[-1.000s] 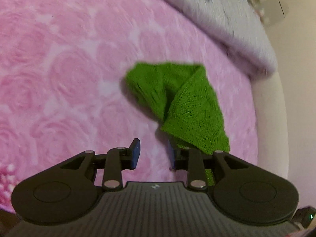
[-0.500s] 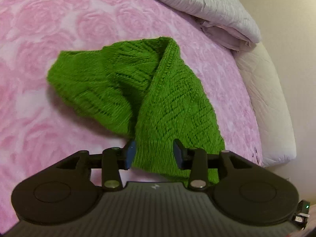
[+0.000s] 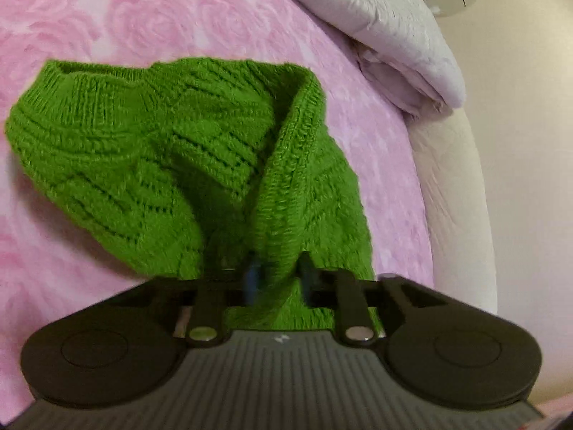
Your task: Fold clothes
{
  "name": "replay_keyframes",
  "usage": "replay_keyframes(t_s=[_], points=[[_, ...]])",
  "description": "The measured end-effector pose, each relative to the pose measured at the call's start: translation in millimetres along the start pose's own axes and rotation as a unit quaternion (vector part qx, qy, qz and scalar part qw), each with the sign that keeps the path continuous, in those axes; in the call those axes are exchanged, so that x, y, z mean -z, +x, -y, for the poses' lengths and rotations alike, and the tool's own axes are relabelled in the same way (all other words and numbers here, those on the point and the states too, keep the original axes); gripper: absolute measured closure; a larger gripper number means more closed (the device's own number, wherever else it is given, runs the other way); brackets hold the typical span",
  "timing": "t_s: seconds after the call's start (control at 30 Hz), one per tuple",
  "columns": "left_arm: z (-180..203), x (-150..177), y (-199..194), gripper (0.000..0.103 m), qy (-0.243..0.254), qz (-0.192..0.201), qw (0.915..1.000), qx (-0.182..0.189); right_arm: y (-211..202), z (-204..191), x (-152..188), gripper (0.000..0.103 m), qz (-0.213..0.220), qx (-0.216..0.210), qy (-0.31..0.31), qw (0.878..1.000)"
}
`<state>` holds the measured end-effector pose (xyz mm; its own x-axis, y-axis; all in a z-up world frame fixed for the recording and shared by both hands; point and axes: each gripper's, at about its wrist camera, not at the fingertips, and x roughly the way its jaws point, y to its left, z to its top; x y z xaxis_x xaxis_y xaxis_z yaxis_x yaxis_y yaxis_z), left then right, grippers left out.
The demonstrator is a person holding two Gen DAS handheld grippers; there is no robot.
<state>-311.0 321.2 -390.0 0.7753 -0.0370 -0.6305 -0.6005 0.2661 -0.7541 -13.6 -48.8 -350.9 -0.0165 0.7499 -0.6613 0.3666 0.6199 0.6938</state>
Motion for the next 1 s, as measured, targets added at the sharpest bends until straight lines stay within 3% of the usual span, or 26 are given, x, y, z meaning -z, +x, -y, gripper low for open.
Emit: replay_keyframes(t_s=[0.17,0.37,0.53,0.63,0.8,0.9,0.97,1.0], points=[[18,0,-47,0.097,0.003,-0.004,0.9983,0.058,-11,-35,7,0.097,-0.026,0.026,-0.055,0.998],[53,-42,-134,0.097,-0.002,0.065,0.9904,0.122,-37,-142,33,0.098,-0.041,-0.072,-0.160,0.984],[98,-121,-218,0.098,0.073,0.155,0.9775,0.123,-30,-263,66,0.098,-0.045,-0.181,-0.255,0.949],[131,-156,-273,0.098,0.124,0.208,0.9619,0.127,-29,-334,95,0.098,-0.037,-0.252,-0.299,0.920],[160,-154,-363,0.098,0.152,0.280,0.9347,0.158,-41,-400,147,0.098,-0.047,-0.332,-0.341,0.878],[149,-126,-399,0.098,0.146,0.287,0.9333,0.159,-58,-390,171,0.098,-0.061,-0.342,-0.371,0.861],[131,-95,-411,0.098,0.133,0.271,0.9417,0.148,-65,-369,185,0.098,-0.072,-0.309,-0.405,0.858],[109,-73,-410,0.098,0.100,0.256,0.9549,0.113,-67,-354,190,0.097,-0.083,-0.278,-0.426,0.857]])
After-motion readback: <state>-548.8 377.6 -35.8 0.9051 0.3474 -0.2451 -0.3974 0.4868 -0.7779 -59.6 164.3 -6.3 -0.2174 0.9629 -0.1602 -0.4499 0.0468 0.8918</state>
